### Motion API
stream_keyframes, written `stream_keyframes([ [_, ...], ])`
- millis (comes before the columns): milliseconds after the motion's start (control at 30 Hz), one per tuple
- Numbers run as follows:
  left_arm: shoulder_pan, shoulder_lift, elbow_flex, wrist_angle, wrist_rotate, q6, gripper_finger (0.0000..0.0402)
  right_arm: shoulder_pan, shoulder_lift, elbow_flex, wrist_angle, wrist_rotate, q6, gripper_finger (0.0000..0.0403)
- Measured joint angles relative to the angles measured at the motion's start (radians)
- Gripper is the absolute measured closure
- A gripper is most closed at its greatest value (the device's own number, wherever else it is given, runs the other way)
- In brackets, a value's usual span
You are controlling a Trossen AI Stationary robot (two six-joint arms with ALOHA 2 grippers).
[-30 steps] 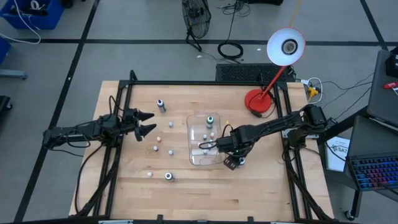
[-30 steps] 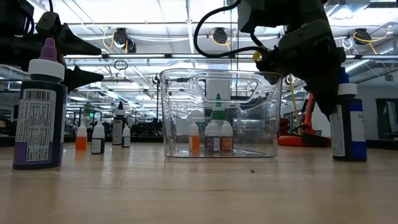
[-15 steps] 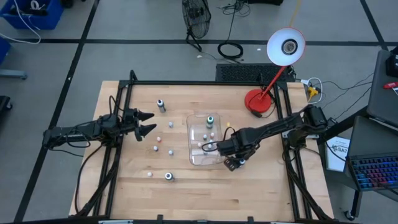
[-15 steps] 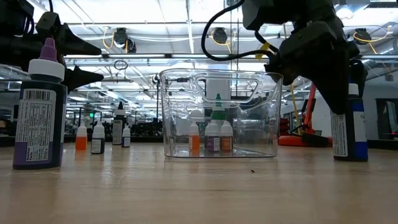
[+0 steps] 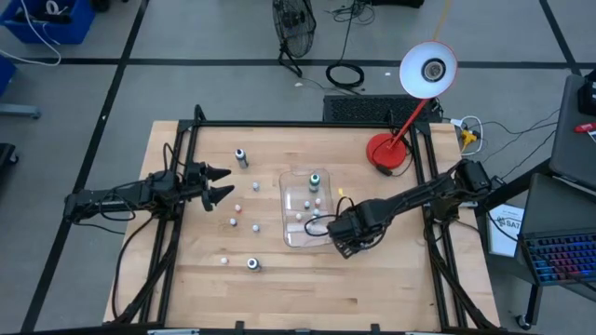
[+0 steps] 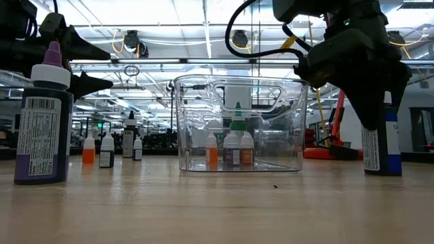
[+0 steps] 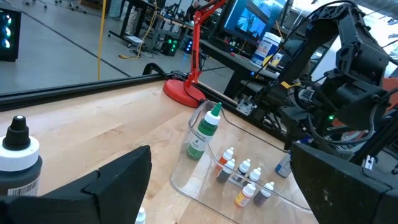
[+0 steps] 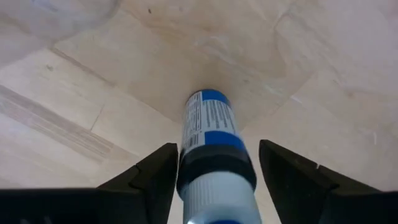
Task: Pick & Place food coloring
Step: Put the big blue food coloring bottle into the transparent bin
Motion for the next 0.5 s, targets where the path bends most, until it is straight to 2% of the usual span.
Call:
stream_keyframes([
  [167, 0.000, 0.000, 0.000, 0.000, 0.000, 0.000, 0.0023, 0.010, 0.000, 0.000, -0.014, -0.001, 0.034, 0.0214],
  [267, 0.000, 0.000, 0.000, 0.000, 0.000, 0.000, 0.0023, 0.022, 0.000, 0.000, -0.025, 0.025, 0.020, 0.0241],
  [367, 0.000, 0.000, 0.000, 0.000, 0.000, 0.000, 0.0023, 0.046, 0.000, 0.000, -0.018, 0.094, -0.031, 0.0276],
  [500, 0.000, 0.000, 0.000, 0.000, 0.000, 0.000, 0.0023, 0.096, -0.001, 0.000, 0.004, 0.266, -0.108, 0.0277],
])
